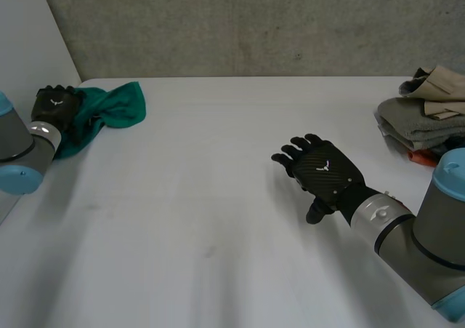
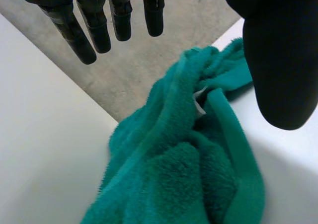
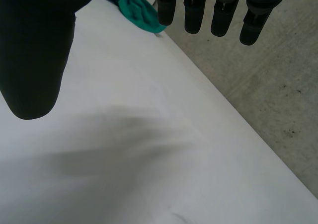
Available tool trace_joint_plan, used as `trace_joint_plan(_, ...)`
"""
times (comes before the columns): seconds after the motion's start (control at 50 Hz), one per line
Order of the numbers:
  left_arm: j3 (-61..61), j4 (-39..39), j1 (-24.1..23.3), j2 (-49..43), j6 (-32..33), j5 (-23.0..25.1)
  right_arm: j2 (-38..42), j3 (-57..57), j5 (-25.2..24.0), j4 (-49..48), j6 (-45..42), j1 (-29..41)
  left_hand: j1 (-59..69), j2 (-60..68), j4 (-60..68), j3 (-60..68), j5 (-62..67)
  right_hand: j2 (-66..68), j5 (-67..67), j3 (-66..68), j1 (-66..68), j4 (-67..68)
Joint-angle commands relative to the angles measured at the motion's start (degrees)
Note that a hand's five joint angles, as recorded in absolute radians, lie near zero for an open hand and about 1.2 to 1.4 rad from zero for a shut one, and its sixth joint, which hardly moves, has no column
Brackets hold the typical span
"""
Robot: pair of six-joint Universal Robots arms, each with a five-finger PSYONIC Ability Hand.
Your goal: Fold the laundry.
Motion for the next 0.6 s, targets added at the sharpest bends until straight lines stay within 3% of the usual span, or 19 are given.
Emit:
trace_joint_plan(0.02, 8.8, -4.8, 1.2, -5.6, 2.5, 1.2, -0.5, 0.2, 0.1, 0.0, 1.9, -0.2, 1.7, 1.9, 2.0, 1.4, 1.8, -1.9, -2.1, -1.8, -3.1, -2.2)
trace_joint_plan(0.22, 17.7, -5.1, 3.5, -12.4, 9.1, 3.4, -0.5, 0.3, 0.1, 0.0, 0.3, -0.2, 3.0, 3.3, 3.4, 2.7, 3.2, -1.9, -2.1, -1.8, -3.1, -2.2)
trace_joint_plan(0.48, 20.4, -4.1, 4.8, -15.6, 9.9, 6.8, -0.3, 0.4, 0.1, 0.0, -0.6, -0.2, 5.0, 5.3, 5.4, 4.8, 5.2, -1.9, -2.1, -1.8, -3.1, -2.2)
trace_joint_plan(0.6, 22.8, -4.7, 4.8, -17.5, 10.2, 7.8, -0.3, 0.4, 0.2, 0.0, -1.0, -0.2, 11.7, 12.0, 12.1, 11.5, 11.9, -1.9, -2.1, -1.8, -3.1, -2.2)
